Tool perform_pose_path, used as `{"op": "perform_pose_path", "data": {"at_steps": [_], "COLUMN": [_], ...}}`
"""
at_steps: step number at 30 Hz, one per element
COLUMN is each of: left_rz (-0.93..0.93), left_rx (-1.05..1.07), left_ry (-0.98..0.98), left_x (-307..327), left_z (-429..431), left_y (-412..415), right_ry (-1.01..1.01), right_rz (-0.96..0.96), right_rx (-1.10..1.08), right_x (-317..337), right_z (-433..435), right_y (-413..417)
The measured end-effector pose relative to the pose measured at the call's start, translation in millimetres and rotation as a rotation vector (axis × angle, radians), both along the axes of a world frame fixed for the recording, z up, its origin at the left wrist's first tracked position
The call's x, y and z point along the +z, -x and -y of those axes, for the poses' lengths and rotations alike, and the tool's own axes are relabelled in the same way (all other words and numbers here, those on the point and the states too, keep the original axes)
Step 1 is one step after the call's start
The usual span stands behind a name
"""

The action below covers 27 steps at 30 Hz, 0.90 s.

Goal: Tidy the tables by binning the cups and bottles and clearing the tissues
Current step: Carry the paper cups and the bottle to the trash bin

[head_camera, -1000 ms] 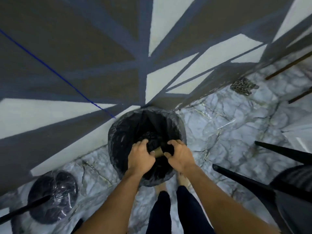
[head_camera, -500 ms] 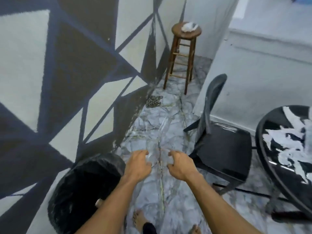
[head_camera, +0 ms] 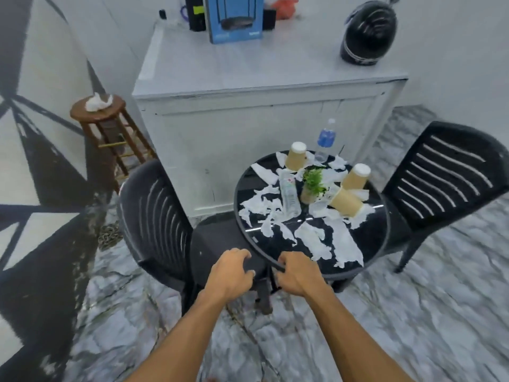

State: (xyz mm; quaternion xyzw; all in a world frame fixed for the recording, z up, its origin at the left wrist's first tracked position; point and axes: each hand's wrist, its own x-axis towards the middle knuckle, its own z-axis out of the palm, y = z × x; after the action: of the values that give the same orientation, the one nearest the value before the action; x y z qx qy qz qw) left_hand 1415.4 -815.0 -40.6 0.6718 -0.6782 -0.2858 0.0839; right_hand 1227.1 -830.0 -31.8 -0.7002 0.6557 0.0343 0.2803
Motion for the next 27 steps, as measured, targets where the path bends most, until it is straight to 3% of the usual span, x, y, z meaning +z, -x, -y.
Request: {"op": "perform_pose_path", "data": {"at_steps": [12,27], "left_rz": [-0.068,-0.025], "left_rx": [-0.25,-0.045], "left_ry": [0.06,0.01], "left_x": [7.3,-15.1], "left_z": [132.6,238.7], "left_y": [102.0,135.8], "right_ry": [0.099,0.124], "right_rz": [0.012,0.022], "right_rx": [-0.297,-0.334], "right_x": [11.7,-9.3], "right_z": [78.9,189.7], "right_y": [94.3,155.4]}}
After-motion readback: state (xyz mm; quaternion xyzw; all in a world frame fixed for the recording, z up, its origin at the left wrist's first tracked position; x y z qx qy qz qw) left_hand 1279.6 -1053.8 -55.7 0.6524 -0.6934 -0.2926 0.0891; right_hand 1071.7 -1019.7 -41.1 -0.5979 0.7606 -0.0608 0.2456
